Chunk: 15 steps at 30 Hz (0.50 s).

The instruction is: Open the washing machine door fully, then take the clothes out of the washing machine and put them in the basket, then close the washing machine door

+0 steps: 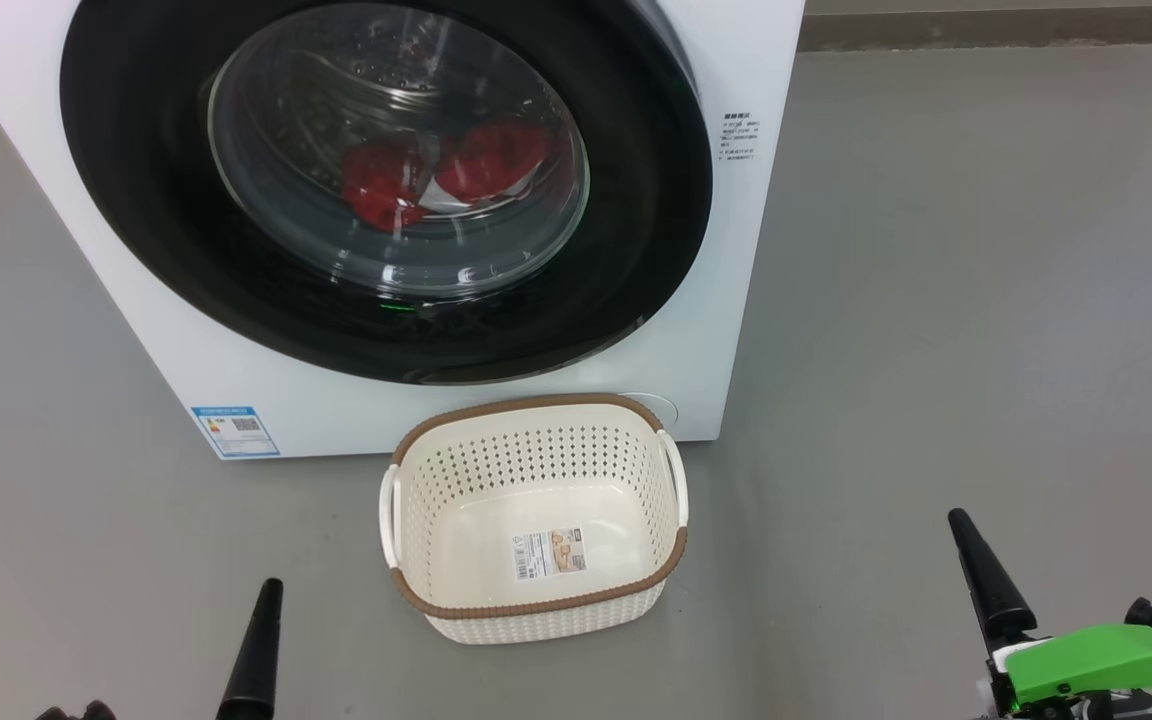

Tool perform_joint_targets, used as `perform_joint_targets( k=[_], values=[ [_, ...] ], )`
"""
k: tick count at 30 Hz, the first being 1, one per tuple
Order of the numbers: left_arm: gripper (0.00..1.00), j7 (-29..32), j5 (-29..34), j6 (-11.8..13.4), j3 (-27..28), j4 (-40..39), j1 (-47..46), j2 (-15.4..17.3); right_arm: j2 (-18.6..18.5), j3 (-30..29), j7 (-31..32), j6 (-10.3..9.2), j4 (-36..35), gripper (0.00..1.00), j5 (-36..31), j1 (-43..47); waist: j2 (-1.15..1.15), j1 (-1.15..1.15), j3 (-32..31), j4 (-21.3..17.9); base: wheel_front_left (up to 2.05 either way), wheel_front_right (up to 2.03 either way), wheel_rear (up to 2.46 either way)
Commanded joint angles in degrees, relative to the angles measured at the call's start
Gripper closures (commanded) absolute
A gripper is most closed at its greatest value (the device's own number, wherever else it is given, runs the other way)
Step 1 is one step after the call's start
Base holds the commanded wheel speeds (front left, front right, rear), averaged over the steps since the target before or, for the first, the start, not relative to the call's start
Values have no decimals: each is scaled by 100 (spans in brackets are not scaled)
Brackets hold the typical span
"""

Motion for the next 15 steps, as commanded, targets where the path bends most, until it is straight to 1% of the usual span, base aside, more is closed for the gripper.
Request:
perform_joint_targets(
  k=[1, 6, 15],
  values=[
    [0, -82, 272, 41, 24, -218, -46, 88, -103, 86, -69, -1, -160, 0, -246, -168, 0, -1, 4, 2, 0, 0, 0],
    [0, -150, 610, 90, -25, -272, -19, 91, -147, 170, -137, -1, -156, 0, -605, -171, 0, -1, 12, 3, 0, 0, 0],
    [0, -301, 1461, 177, -126, -412, 27, 99, -201, 319, -289, -1, -154, 0, -1285, -173, 0, -1, 37, 4, 0, 0, 0]
  ],
)
